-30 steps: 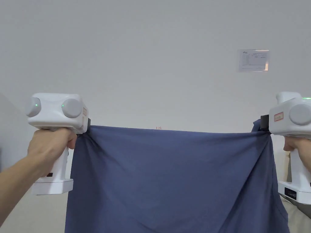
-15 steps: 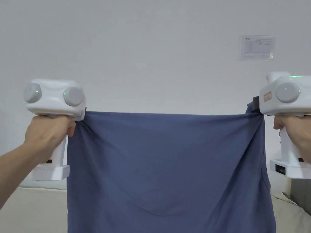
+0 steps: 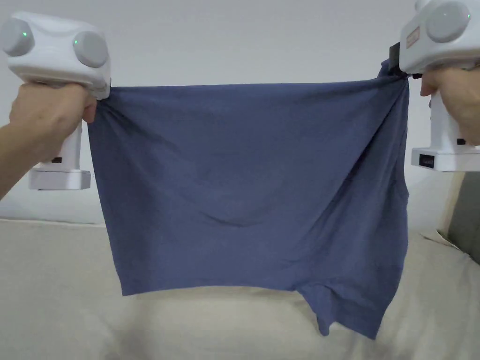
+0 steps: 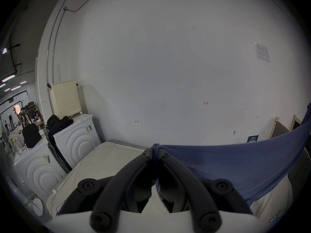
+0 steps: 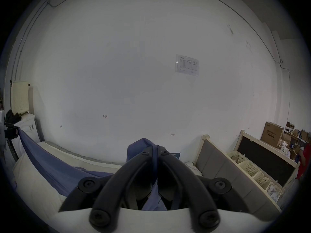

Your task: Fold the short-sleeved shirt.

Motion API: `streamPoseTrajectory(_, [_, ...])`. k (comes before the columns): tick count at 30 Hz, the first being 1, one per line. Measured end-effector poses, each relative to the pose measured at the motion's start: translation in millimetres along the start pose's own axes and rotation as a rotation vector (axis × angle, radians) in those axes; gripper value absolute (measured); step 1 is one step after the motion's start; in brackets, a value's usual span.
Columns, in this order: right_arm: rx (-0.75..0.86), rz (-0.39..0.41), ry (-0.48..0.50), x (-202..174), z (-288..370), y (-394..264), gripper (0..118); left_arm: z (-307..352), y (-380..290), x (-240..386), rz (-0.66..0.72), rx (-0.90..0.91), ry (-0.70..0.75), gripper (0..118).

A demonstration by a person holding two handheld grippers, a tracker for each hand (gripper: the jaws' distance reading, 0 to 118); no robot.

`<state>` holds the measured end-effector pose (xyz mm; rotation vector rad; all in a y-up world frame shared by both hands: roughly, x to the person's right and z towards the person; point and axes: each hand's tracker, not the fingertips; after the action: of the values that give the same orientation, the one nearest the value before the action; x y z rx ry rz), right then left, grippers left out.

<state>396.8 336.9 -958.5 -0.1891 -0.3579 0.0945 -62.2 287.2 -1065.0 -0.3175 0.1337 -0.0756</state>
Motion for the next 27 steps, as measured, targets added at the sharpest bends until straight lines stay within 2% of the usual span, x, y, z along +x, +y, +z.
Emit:
streamPoseTrajectory(5, [-0.053, 0.037, 0.003, -15.7, -21.3, -36.1, 6, -33.2, -36.4, 9.5, -0.021, -0.051, 0.006, 5])
streamPoseTrajectory(14, [-0.250, -0.041, 0.075, -12.1, -10.7, -206.1, 6, -61.0, -177.6, 15.3, -0.085, -0.261, -0.087, 5])
streamPoseTrajectory(16, [-0.298, -0.049, 0.073, -6.4, 14.1, -249.8, 6, -29.8, -224.2, 12.2, -0.081, -0.295, -0.103, 5])
streamPoseTrajectory(18, [-0.340, -0.096, 0.080, 0.9, 43.7, -291.7, 6, -9.0, -262.2, 2.4, -0.069, -0.327, -0.120, 5])
streamPoseTrajectory(19, [-0.353, -0.144, 0.103, 6.1, 58.5, -312.5, 6, -5.1, -279.8, -5.5, -0.068, -0.354, -0.118, 5])
streamPoseTrajectory(22, [-0.459, -0.147, 0.104, 16.8, 100.2, -365.2, 6, 31.4, -332.6, -22.4, -0.057, -0.431, -0.139, 5])
streamPoseTrajectory(27, [-0.549, -0.152, 0.116, 28.6, 175.7, -432.2, 6, 91.9, -407.4, -47.6, -0.070, -0.546, -0.172, 5])
